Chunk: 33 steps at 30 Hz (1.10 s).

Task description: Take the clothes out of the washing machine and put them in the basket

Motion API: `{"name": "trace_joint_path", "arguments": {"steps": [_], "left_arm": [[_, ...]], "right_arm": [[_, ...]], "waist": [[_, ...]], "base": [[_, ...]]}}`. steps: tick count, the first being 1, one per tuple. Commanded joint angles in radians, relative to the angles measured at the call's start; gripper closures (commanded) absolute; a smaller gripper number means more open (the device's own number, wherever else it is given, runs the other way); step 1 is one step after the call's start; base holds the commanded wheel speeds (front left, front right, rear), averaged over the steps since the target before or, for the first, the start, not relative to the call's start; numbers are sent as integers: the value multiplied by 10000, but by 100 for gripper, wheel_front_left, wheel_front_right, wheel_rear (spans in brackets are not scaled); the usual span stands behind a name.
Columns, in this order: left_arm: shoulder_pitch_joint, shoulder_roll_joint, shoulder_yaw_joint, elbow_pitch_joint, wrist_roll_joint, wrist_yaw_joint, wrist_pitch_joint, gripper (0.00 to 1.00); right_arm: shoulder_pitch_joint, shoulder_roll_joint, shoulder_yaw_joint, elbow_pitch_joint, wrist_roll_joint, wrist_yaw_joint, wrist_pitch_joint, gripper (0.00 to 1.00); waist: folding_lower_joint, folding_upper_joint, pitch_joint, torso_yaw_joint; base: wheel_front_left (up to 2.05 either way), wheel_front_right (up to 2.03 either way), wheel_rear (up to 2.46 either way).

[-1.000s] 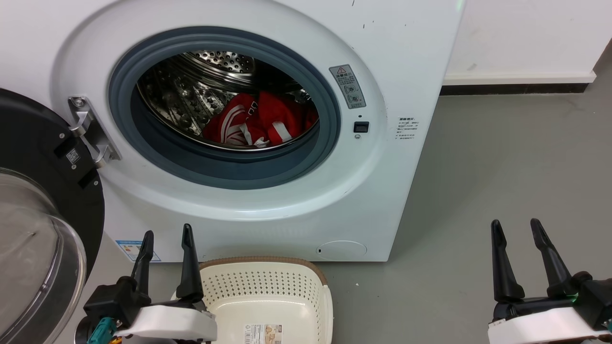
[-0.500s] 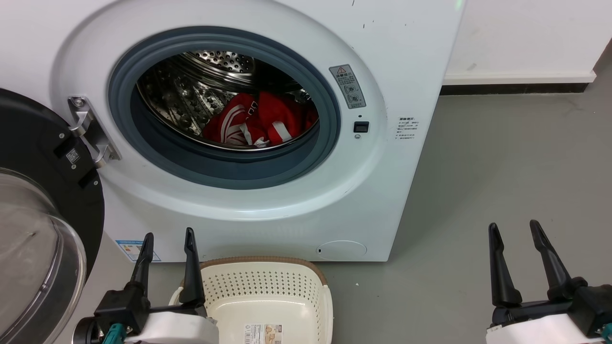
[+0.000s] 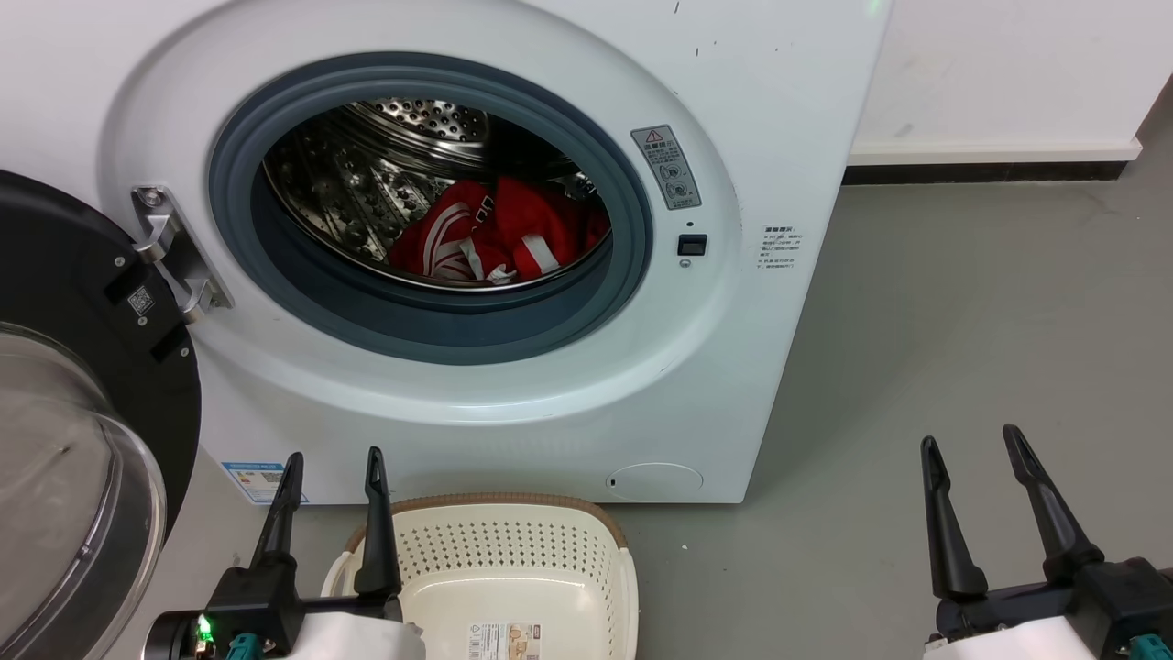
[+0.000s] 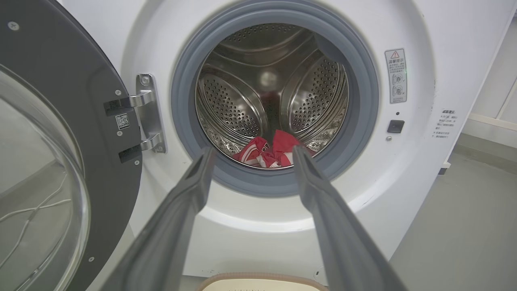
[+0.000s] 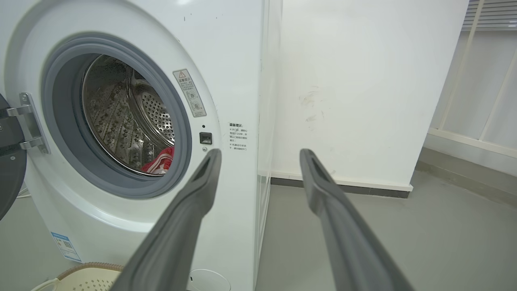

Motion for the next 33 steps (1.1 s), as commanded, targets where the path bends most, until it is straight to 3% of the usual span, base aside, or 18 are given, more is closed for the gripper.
{"name": "trace_joint_path", "arguments": {"steps": [1, 28, 33], "left_arm": [[75, 34, -10, 40, -3, 27, -47, 0], [49, 32, 95, 240, -171, -62, -47, 0], [-390, 31, 196, 468, -146, -299, -47, 0]], "right_arm": [[102, -30, 12, -15, -29, -7, -21, 0], [55, -28, 33, 147, 176, -7, -21, 0], [-140, -27, 141, 73, 85, -7, -21, 0]], "waist": [[0, -1, -1, 6], [0, -1, 29, -31], [0, -1, 205, -185]], "base": [[0, 0, 0], [0, 0, 0], [0, 0, 0]]}}
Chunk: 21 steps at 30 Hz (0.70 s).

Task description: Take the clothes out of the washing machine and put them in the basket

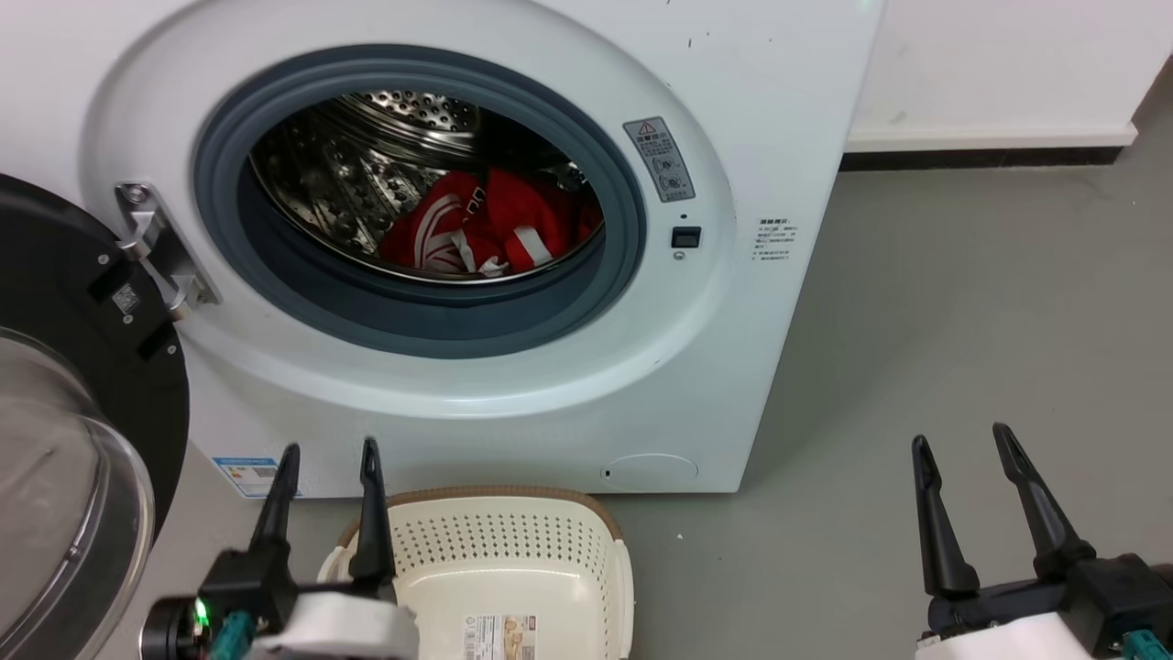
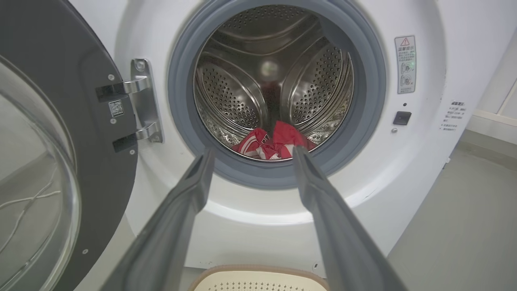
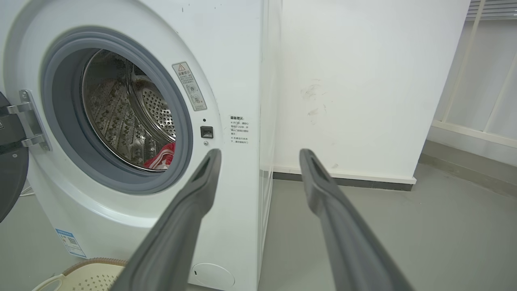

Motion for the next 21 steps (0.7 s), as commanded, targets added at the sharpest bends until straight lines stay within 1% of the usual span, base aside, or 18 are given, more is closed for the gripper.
{"name": "trace_joint_path", "arguments": {"steps": [1, 6, 11, 16, 21], "left_arm": [[-308, 27, 67, 22, 84, -75, -28, 0], [-1484, 98, 417, 607, 372, -608, -27, 0], [-3166, 393, 710, 1552, 576, -957, -27, 0], [-4998, 865, 788, 2708, 706, -1159, -25, 0], [-6874, 1490, 670, 3867, 801, -1341, -26, 0]], "right_arm": [[-159, -23, 33, -61, -50, -7, -21, 0], [-460, -21, 141, -190, -40, -7, -21, 0], [-966, -18, 273, -327, 13, -7, -21, 0], [-1525, -17, 331, -472, 144, -7, -21, 0], [-2064, -15, 341, -632, 355, -7, -20, 0]], "waist": [[0, 0, 124, -75], [0, 0, 698, -345], [0, 0, 1551, -753], [0, 0, 2512, -1193], [0, 0, 3513, -1702]], "base": [[0, 0, 0], [0, 0, 0], [0, 0, 0], [0, 0, 0], [0, 0, 0]]}}
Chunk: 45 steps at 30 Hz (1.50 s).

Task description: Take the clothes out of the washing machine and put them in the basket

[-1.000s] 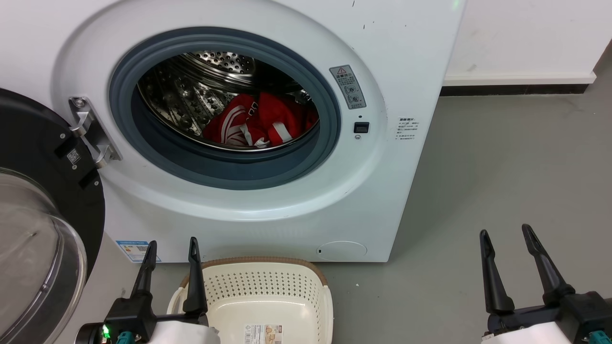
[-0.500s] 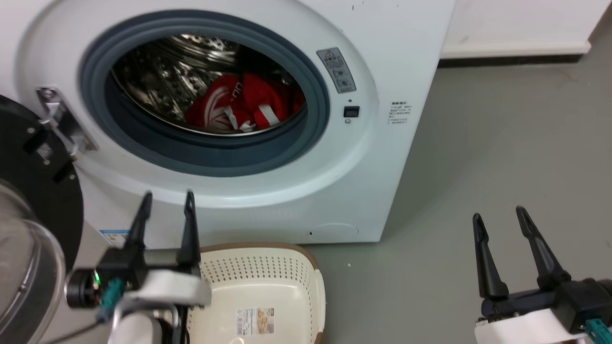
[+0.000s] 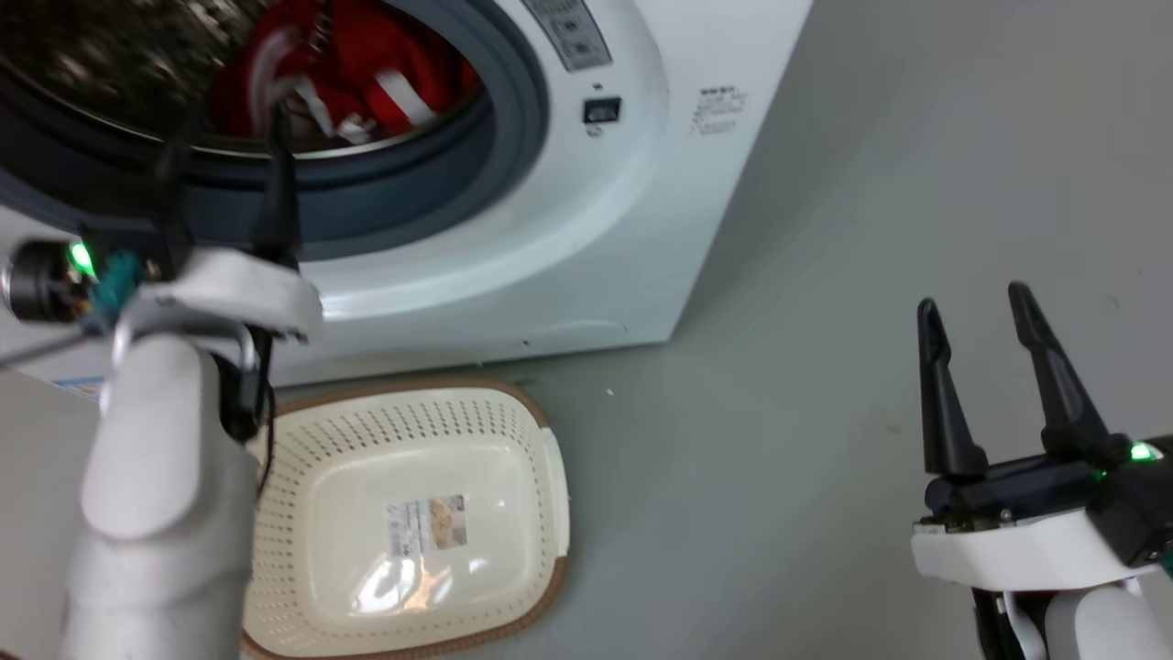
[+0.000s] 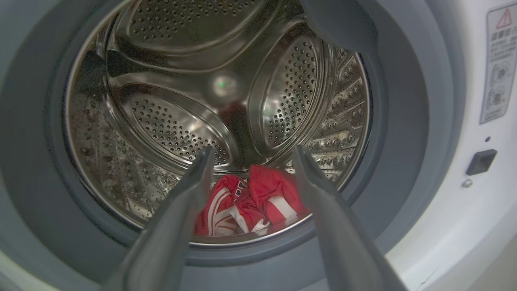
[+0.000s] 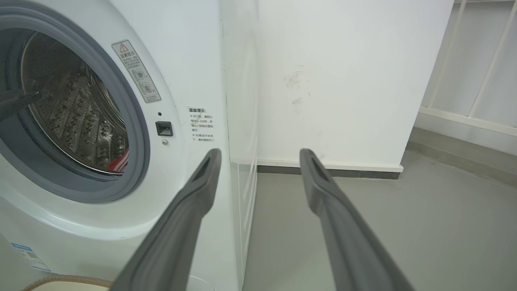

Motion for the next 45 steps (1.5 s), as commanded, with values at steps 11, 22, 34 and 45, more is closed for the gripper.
{"name": "trace_joint_path", "arguments": {"steps": [11, 22, 34, 45], "left_arm": [[-4090, 1510, -714, 2786, -159, -206, 609, 0], [-7324, 2775, -3031, 4026, -1464, -225, 3973, 0], [-9991, 3741, -5317, 4195, -3588, -227, 9301, 0], [-11600, 4162, -6460, 4342, -3625, -228, 11742, 0]], "right_arm": [[-1164, 2, 0, -598, 692, -7, -21, 0], [-1772, 1, 82, -1232, 1348, -7, -21, 0], [-2177, 1, 165, -1676, 1868, -7, -21, 0], [-2350, 1, 200, -1904, 2268, -7, -21, 0]], "waist": [[-2, 0, 2652, -1410], [-2, 0, 4116, -1957], [-2, 0, 5410, -2376], [-2, 0, 6220, -2654]], "base": [[0, 0, 0], [0, 0, 0], [0, 0, 0], [0, 0, 0]]}}
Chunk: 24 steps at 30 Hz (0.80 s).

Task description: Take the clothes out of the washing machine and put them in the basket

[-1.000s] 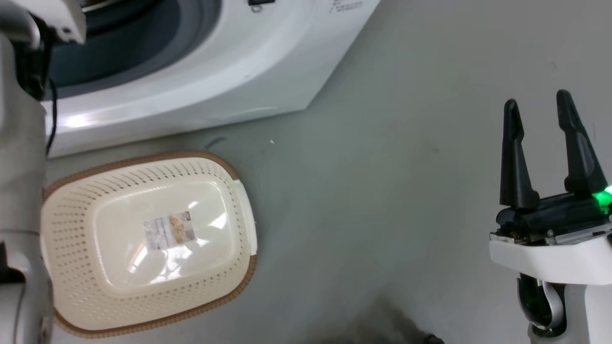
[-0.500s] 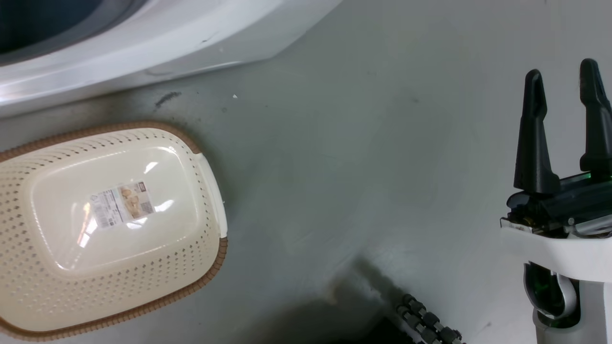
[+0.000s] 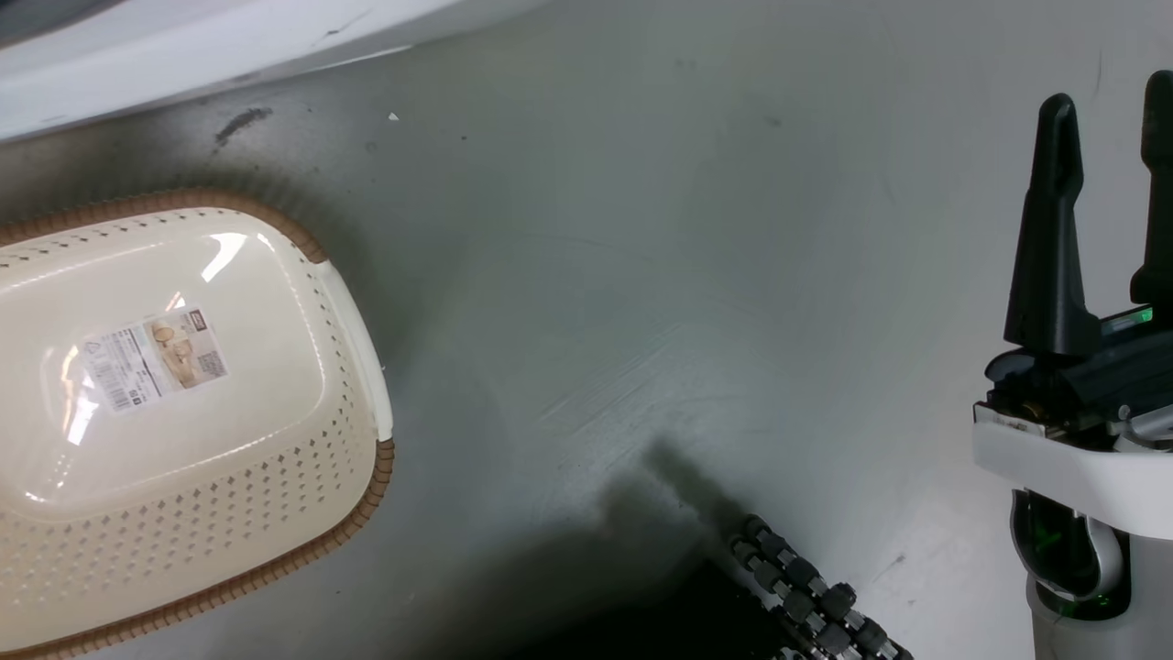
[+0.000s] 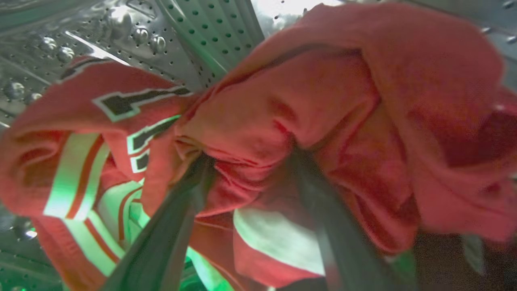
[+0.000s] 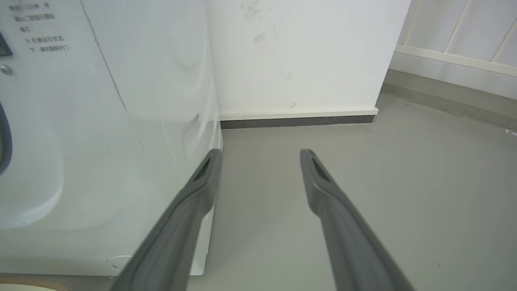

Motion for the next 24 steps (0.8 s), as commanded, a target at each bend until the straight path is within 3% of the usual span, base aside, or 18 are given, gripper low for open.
{"name": "trace_joint_path", "arguments": {"steps": [1, 10, 11, 12, 18, 24], "left_arm": [[-6, 43, -62, 144, 28, -6, 95, 0], [-65, 46, -727, 630, -133, -4, 125, 0], [-88, 94, -849, 618, -90, -4, 8, 18], [-90, 129, -935, 637, -150, -4, -87, 100], [-41, 317, -1315, 789, -636, -5, -863, 100], [302, 376, -1610, 883, -1168, 6, -2492, 100]], "right_arm": [[-128, 5, 10, -46, 55, -7, -20, 0], [-250, 5, 50, -62, 233, -7, -20, 0], [-264, 5, 40, -49, 245, -7, -21, 0], [-275, 3, 39, -30, 249, -7, -21, 0], [-284, 5, -27, 20, 172, -7, -21, 0], [-254, 5, -69, 71, -28, -7, -21, 0]], "waist": [[-1, 0, 107, -56], [-1, 0, 358, -183], [-1, 0, 356, -191], [-1, 0, 346, -203], [-1, 0, 84, -165], [-1, 0, -518, 35]], "base": [[0, 0, 0], [0, 0, 0], [0, 0, 0], [0, 0, 0], [0, 0, 0], [0, 0, 0]]}}
